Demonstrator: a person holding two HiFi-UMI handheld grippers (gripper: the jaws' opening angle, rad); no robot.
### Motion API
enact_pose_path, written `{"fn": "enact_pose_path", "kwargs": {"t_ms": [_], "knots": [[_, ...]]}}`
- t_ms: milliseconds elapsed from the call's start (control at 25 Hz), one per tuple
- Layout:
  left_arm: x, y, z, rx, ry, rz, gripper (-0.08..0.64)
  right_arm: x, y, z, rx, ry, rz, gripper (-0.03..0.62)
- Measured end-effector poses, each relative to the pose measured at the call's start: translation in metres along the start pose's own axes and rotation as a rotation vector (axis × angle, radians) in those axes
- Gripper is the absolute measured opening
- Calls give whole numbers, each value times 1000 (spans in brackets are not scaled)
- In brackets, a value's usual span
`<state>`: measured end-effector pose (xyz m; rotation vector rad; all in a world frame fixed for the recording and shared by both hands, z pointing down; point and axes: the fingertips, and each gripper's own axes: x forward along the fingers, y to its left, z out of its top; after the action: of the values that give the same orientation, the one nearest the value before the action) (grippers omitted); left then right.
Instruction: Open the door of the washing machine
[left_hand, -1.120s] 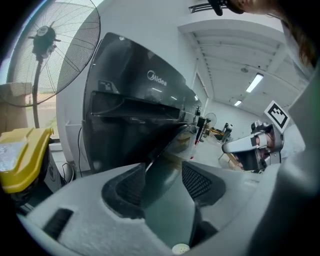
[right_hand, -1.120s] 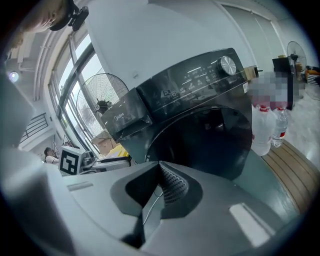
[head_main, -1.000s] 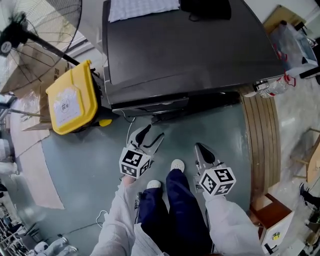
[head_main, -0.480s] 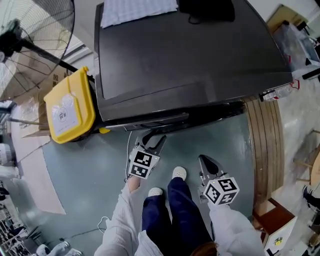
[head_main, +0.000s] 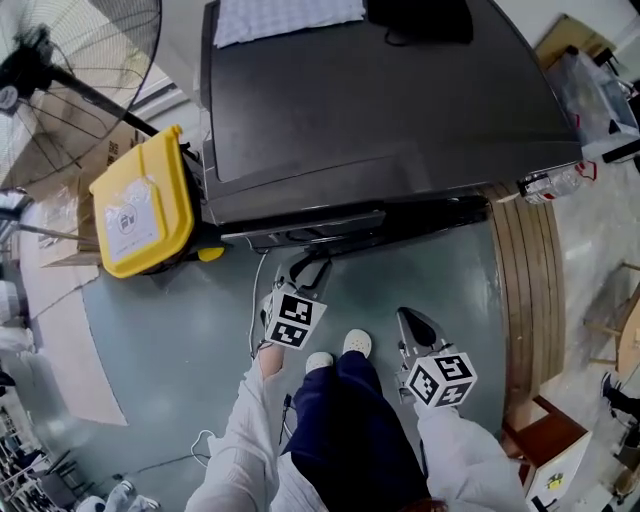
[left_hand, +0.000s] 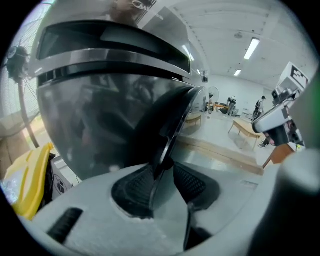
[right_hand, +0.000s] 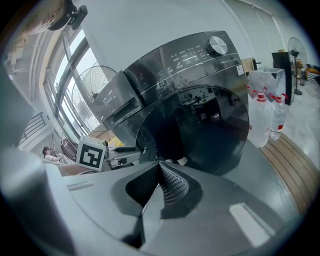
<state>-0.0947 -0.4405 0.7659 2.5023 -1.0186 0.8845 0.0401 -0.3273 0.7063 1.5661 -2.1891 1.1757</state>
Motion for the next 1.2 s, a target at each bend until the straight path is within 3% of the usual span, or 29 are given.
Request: {"fn": "enact_pose_path", "kwargs": {"t_ms": [360, 840, 1200], "knots": [[-8, -6, -9, 79, 35, -65, 99, -24, 25, -31, 33, -17, -67, 12], [-45, -97, -52, 161, 35, -266, 67, -71, 50, -44, 89, -120, -156, 12], [-60, -160, -68, 147, 48, -368, 71, -127, 56, -78, 148, -161, -248, 12]]}}
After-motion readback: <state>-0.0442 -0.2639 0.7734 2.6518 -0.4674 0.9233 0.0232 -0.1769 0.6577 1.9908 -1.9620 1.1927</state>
